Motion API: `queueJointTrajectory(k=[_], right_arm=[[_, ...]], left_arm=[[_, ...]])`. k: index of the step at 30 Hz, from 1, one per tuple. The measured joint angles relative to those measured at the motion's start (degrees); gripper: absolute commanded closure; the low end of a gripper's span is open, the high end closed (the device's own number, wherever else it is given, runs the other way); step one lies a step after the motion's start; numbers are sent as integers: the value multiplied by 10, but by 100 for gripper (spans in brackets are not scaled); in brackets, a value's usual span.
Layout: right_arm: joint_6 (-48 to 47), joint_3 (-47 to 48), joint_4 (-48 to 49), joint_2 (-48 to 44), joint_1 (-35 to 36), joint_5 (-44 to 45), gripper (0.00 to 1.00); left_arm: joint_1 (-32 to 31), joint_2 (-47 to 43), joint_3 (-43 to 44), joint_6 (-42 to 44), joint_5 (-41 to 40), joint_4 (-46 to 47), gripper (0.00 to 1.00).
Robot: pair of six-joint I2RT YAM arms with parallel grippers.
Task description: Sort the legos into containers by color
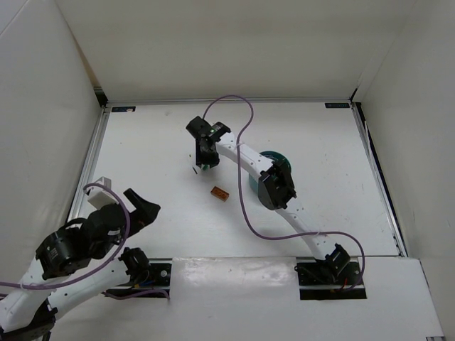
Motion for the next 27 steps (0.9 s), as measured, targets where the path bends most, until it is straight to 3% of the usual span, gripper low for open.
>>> queueJointTrajectory(k=[4,12,21,27], right_arm=[[-7,0,-7,1,-1,-17,66],[-13,0,-10,1,-7,-39,70],[-17,16,-20,4,-16,-70,97],[-17,16,-21,4,-20,-80,100]], left_arm=[[0,-9,0,8,-6,0,0],[0,20,25,14,-7,-2,0],[0,21,30,19,-11,-2,0],[0,20,33,21,-17,-2,0]])
